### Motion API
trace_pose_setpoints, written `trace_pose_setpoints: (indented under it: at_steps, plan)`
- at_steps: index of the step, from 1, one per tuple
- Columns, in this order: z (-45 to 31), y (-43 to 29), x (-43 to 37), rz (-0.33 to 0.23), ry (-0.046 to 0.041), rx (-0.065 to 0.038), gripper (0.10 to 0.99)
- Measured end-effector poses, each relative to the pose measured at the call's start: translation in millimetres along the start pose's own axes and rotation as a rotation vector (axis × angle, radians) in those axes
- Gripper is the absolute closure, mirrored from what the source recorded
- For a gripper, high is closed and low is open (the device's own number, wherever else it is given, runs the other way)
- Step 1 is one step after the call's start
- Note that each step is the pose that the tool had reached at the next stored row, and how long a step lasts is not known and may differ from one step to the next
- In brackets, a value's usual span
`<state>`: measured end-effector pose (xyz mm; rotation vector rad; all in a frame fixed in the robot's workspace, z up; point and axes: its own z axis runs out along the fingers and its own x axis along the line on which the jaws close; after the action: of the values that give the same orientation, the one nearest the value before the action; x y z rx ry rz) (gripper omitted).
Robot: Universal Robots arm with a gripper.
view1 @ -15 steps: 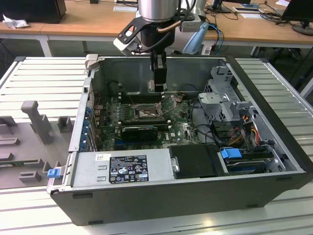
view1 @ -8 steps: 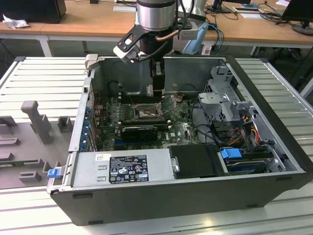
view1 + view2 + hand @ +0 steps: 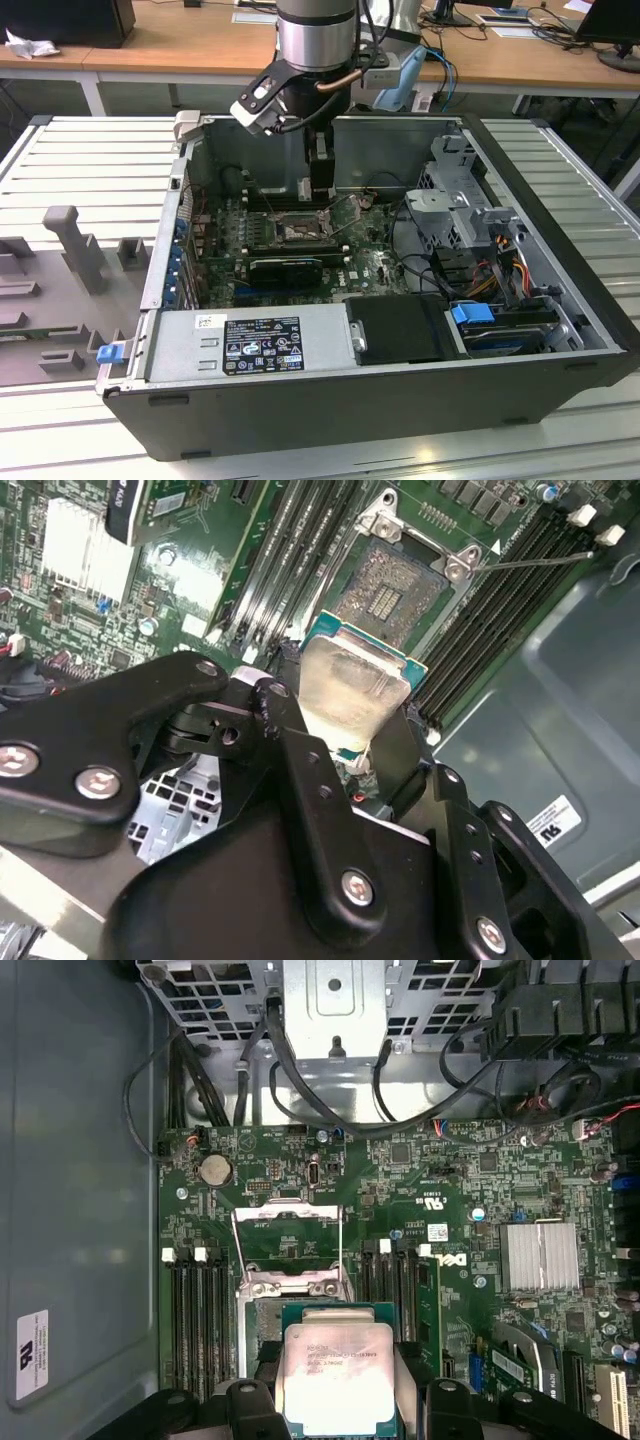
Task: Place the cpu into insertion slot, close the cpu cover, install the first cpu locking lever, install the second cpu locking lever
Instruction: 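Place the cpu into insertion slot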
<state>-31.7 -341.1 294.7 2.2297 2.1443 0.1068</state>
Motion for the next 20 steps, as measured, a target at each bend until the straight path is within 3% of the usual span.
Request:
trace_pose_setpoints:
  at_steps: [5,7,10,18,20]
  plan:
    - [13.1,-2.8,4.1,0.0,0.0002,0.0,0.561]
    - [22.0,-3.5,4.2,-0.003,0.0003,0.0,0.561]
    - [23.7,-5.3,4.1,-0.032,0.003,0.001,0.561]
    - [29.2,-10.3,4.1,-0.035,0.0035,0.001,0.561]
    - [33.4,-13.3,4.3,-0.035,0.0035,0.001,0.561]
